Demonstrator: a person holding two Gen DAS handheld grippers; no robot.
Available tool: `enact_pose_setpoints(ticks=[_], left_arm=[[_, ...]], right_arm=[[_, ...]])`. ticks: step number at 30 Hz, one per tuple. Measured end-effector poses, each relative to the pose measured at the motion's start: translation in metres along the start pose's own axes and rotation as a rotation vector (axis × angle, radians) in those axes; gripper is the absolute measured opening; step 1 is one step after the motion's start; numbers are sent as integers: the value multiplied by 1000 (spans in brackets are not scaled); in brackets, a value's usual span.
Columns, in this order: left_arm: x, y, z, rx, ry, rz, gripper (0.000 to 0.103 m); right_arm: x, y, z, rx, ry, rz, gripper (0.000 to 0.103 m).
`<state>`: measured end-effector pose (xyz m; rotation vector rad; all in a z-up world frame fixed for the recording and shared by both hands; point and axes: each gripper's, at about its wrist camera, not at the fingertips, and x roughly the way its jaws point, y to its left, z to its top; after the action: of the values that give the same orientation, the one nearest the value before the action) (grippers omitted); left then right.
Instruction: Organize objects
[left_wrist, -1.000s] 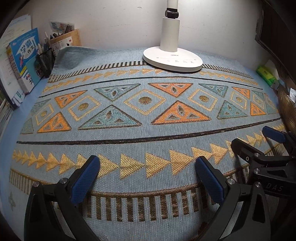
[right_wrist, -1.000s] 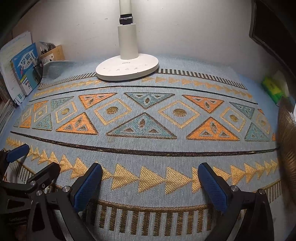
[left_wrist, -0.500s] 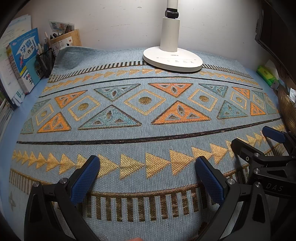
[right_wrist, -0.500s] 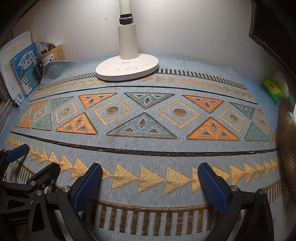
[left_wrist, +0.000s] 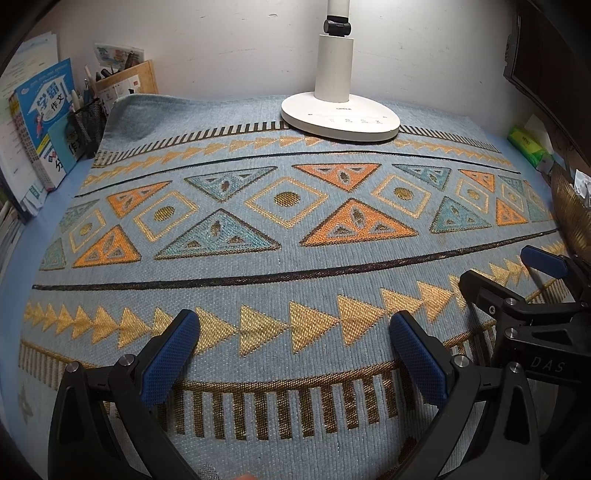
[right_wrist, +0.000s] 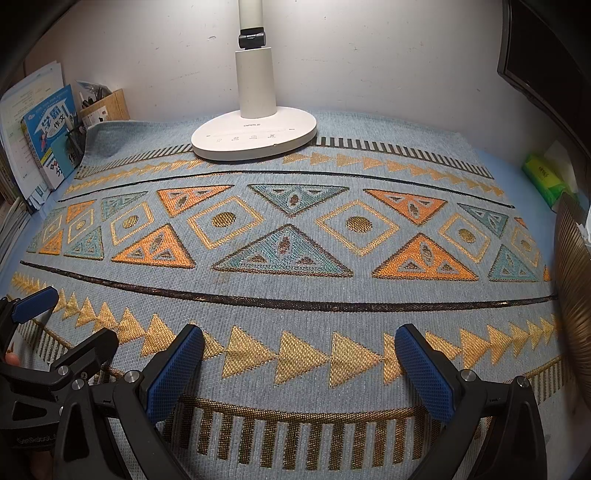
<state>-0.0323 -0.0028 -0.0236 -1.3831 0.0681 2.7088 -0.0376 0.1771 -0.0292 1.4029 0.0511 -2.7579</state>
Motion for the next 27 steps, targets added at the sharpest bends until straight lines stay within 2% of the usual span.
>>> enact_pose_setpoints(ticks=[27], left_arm=[[-2,-1,1,3,0,2,103]], right_arm=[[0,-1,0,-8,2,7,103]])
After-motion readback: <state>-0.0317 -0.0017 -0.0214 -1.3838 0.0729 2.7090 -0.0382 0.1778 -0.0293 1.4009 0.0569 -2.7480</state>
